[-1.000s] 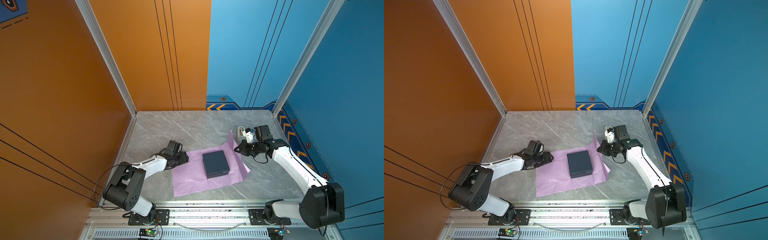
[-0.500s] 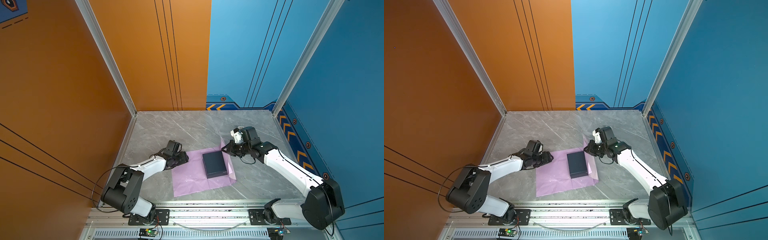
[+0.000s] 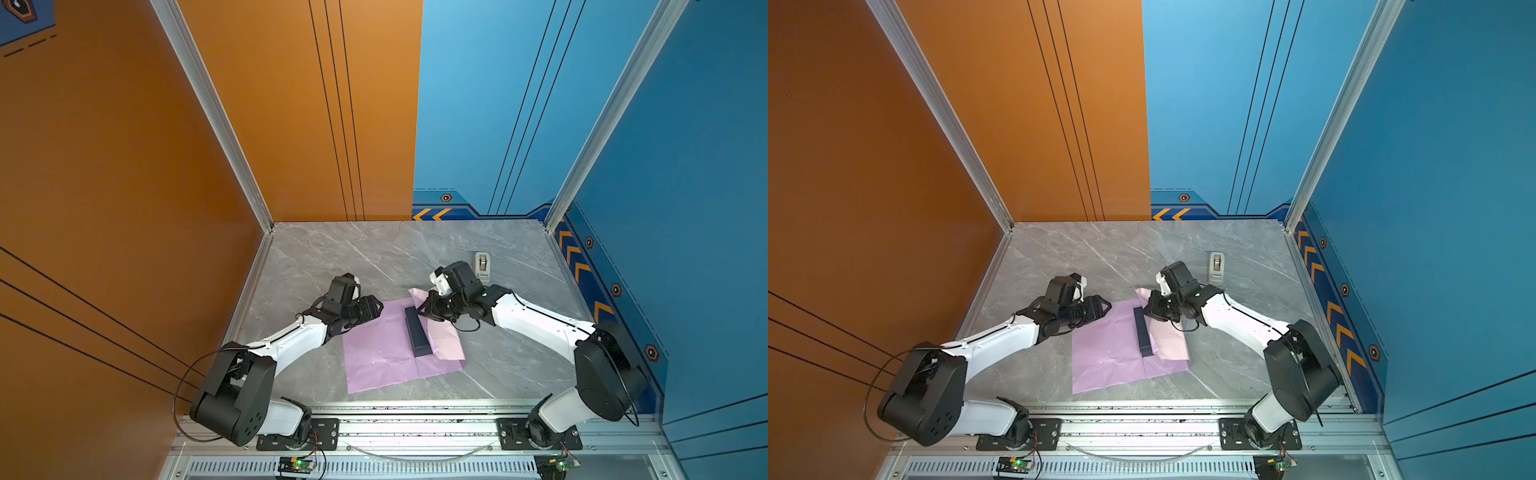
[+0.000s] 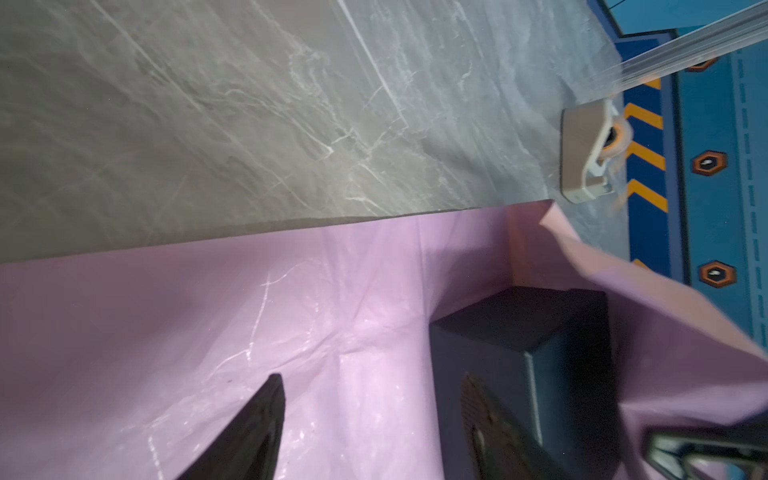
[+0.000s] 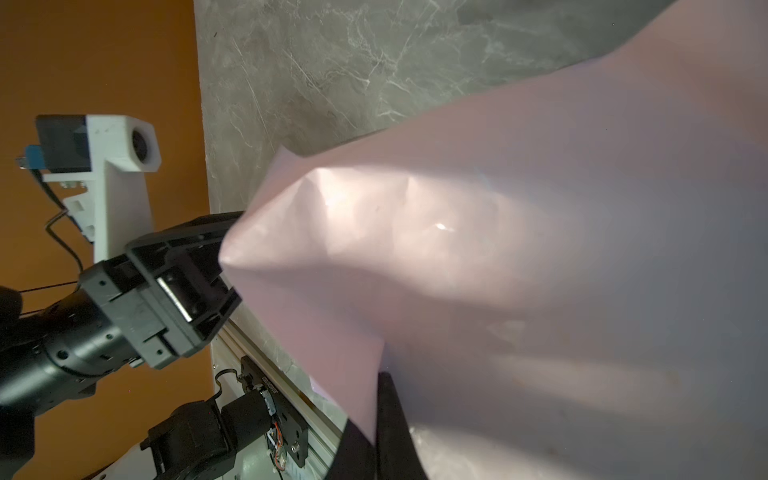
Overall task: Wrap the gift box in paper
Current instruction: 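Lift the pink paper flap with the right gripper and fold it over the box, then press the flap onto the box with the left gripper while the right holds it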
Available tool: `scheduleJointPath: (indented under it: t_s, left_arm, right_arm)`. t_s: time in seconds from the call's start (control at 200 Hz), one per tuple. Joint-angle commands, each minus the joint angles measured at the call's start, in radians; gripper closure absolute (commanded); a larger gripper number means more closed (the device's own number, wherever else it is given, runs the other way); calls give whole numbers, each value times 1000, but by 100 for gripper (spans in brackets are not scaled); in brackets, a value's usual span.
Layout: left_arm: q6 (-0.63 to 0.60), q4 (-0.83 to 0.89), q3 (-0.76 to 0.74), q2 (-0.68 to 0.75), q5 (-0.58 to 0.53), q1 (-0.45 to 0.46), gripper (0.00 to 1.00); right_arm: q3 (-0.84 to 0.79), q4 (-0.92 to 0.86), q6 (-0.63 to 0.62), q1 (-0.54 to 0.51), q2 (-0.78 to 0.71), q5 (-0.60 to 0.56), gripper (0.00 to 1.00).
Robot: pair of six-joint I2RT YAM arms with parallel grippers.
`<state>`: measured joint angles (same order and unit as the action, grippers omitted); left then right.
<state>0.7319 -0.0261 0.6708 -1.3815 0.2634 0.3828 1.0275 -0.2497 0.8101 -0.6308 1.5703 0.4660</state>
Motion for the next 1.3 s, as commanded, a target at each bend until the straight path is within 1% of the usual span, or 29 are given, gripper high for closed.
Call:
scheduleJointPath:
  t_s: [0.0,0.045,0.1,0.125,0.155,0.165,0.175,0.185,0.215,0.32,0.426,0.516,0.561,0.641,0.741,0.856,0.886,0.941,1.061,1.137,1.237,1.292]
  left_arm:
    - [25,-72,-23,39,55,8,31]
    - [30,-89,-28,48,58,13,31]
    - [36,-107,-33,55,64,21,31]
    - [39,-114,-36,59,66,25,31]
    - [43,-123,-38,62,68,29,31]
    - [44,-127,-39,63,70,30,30]
    - [45,-131,-39,64,71,31,30]
    - [46,-137,-41,65,72,33,30]
    - [49,-147,-44,67,76,36,30]
    - [59,-184,-51,69,78,53,29]
    - [66,-215,-48,50,80,74,29]
    - [74,-227,-39,19,71,96,30]
    - [78,-244,-37,-4,69,114,30]
    - [87,-261,-25,-51,67,140,32]
    - [106,-302,-19,-104,67,167,36]
    - [121,-330,-13,-151,69,183,42]
    - [120,-331,-10,-160,63,188,45]
    - [121,-330,-8,-177,63,189,49]
    - [109,-303,-13,-199,42,189,55]
    - [100,-283,-14,-200,37,189,55]
    - [89,-264,-12,-196,34,190,55]
    - [82,-252,-10,-191,33,190,54]
  right_arm:
    - [31,41,14,-19,39,-7,90]
    - [33,45,16,-26,54,0,87]
    - [31,51,17,-31,68,10,81]
    - [30,52,17,-35,72,15,77]
    - [30,53,19,-38,74,19,74]
    - [28,52,18,-39,75,21,71]
    - [29,52,18,-40,74,21,70]
    - [28,54,18,-41,75,23,67]
    - [23,54,18,-41,74,26,62]
    - [-2,76,32,-41,63,37,54]
    - [-27,99,41,-42,58,41,53]
    - [-37,100,40,-43,60,37,58]
    - [-40,96,37,-43,62,32,63]
    - [-37,83,26,-44,63,20,66]
    - [-37,71,17,-47,60,10,71]
    - [-33,60,6,-52,52,1,72]
    - [-32,60,3,-52,48,0,71]
    - [-27,51,-5,-51,37,-2,69]
    - [3,-41,-64,-33,-23,-40,53]
    - [32,-160,-130,8,-72,-76,48]
    - [65,-344,-233,77,-119,-184,39]
    - [75,-423,-281,114,-124,-219,37]
